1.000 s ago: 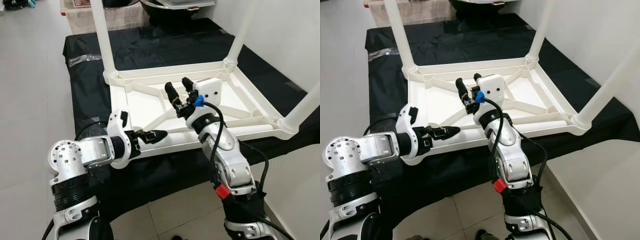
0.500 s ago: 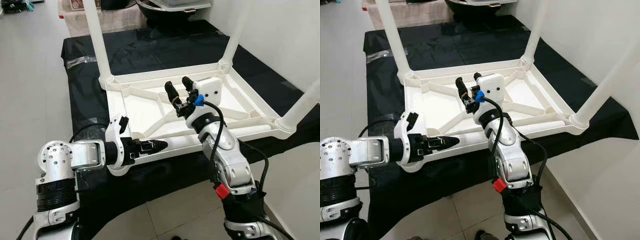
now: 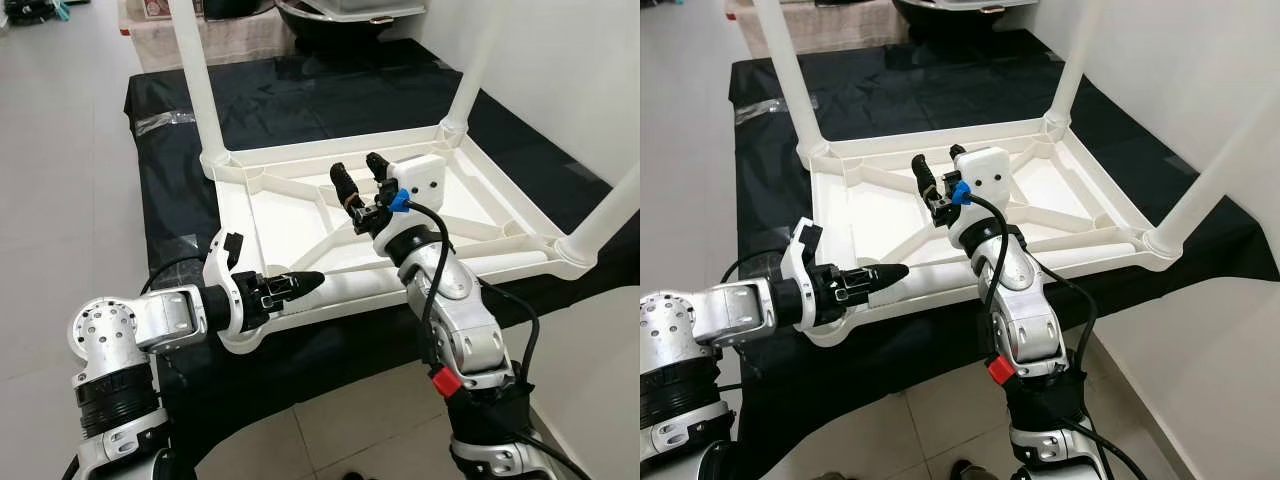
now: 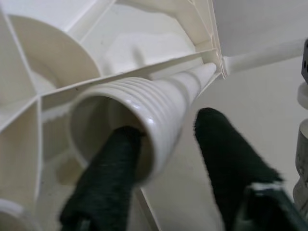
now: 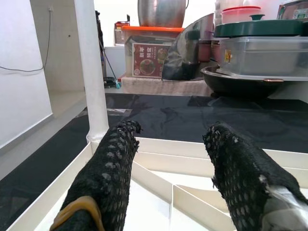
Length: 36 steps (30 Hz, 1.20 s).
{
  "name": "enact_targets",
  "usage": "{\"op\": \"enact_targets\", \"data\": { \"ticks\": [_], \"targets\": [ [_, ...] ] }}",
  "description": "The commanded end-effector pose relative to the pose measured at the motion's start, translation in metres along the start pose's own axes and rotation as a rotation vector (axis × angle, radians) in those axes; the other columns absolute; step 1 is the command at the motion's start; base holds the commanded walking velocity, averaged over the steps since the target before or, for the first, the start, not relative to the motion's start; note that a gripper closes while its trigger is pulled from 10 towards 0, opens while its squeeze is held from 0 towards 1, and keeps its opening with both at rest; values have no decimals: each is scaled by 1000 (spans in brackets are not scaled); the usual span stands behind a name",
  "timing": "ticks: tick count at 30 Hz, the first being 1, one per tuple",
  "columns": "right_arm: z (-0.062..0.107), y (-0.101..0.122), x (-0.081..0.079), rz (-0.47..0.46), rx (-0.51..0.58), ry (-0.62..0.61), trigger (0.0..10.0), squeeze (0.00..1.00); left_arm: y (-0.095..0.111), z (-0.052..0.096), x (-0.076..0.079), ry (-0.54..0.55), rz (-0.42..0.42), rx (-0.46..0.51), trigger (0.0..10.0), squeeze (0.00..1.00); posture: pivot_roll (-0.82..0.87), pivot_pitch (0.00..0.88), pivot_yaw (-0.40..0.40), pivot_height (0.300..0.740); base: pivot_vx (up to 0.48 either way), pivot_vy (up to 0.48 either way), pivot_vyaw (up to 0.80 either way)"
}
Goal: Building children table
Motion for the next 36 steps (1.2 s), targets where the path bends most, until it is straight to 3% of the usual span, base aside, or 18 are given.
{"op": "enact_targets", "data": {
  "ticks": [1,11,17,20,21,24,26,31,36],
  "targets": [
    [-1,1,-2,2,7,4,10000,0,-12,0,-1,-8,-6,-73,0,0,120,162,-52,740,0,0,0],
    [-6,12,3,1,44,-12,10000,0,-7,6,-1,-11,1,-38,0,0,120,165,-54,740,0,0,0],
    [-19,50,21,-12,178,-60,10000,0,0,16,4,-60,3,24,0,0,118,163,-56,740,0,0,0],
    [-20,55,24,-13,200,-69,10000,0,1,18,6,-70,-4,36,0,0,120,160,-58,740,0,0,0],
    [-26,68,33,-106,238,-88,10000,0,5,22,12,-92,-24,70,0,0,120,152,-62,740,0,0,0],
    [-30,77,39,-182,263,-99,10000,0,8,25,17,-110,-43,96,0,0,117,150,-65,740,0,0,0],
    [-39,86,48,-391,285,-84,10000,0,16,34,36,-172,-104,167,0,0,123,140,-74,740,0,0,0],
    [-42,84,49,-516,276,-56,10000,0,19,39,47,-213,-146,198,0,0,129,133,-79,740,0,0,0],
    [-44,85,47,-562,275,-29,10000,0,19,41,50,-213,-161,208,0,0,130,127,-81,740,0,0,0]
  ]
}}
Point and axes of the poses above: a point about 5 cm out from each wrist's last joint towards the gripper, its own z axis pointing back from the gripper into the wrist, its own y axis along the axis of the wrist's last joint, x = y × z, the point moved 2 cm from there along -z, pointing out of the wrist towards the gripper, and after that the axes turned 4 degrees about z, right-handed, at the moved point
